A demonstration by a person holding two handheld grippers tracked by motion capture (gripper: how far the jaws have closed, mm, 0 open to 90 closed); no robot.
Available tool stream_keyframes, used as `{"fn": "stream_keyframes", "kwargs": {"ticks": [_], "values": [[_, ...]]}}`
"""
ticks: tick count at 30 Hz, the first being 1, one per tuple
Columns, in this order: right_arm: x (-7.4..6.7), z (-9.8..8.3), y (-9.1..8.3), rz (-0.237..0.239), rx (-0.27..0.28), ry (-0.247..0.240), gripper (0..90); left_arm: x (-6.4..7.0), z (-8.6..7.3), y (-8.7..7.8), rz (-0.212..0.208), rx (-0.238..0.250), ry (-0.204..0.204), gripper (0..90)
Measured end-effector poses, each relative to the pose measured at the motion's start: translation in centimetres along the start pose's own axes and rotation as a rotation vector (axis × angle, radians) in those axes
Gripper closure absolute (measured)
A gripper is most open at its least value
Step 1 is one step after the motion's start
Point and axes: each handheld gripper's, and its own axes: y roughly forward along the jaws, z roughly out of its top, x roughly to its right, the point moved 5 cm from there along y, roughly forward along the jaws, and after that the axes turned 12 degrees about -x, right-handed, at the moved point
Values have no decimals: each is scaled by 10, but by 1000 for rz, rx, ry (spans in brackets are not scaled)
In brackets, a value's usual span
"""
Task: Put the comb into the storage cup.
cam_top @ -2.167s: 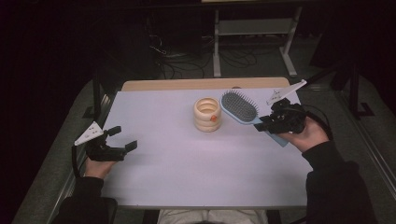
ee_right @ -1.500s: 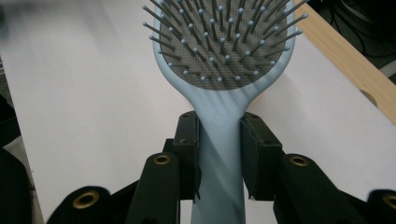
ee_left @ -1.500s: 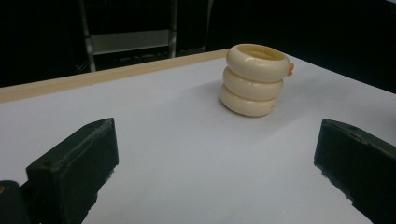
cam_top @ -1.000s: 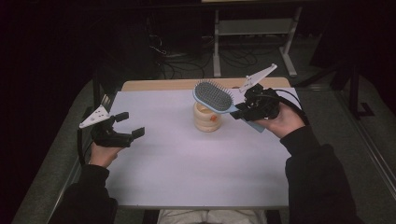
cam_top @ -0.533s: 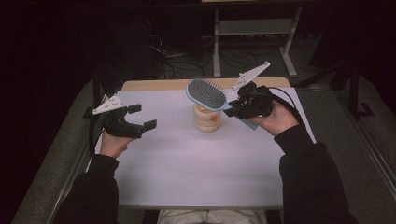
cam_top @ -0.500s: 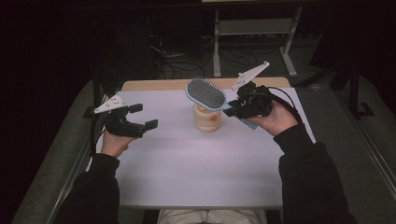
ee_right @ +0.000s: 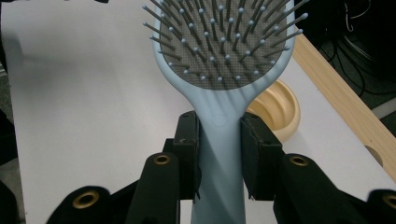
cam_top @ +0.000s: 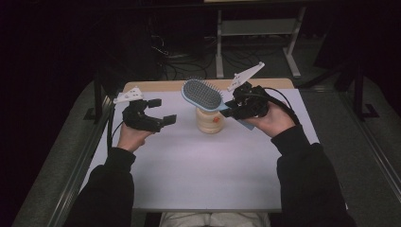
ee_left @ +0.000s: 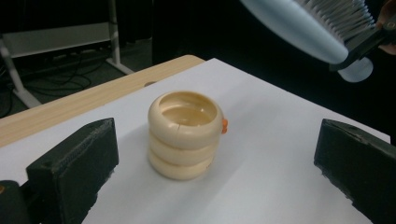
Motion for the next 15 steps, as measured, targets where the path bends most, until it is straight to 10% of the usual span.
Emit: {"fn": "stream_keyframes", "kwargs": {"ticks": [15], "values": [[-1, 13, 21, -9, -1, -20, 685, 13, 26, 17, -66, 11, 19, 0]]}}
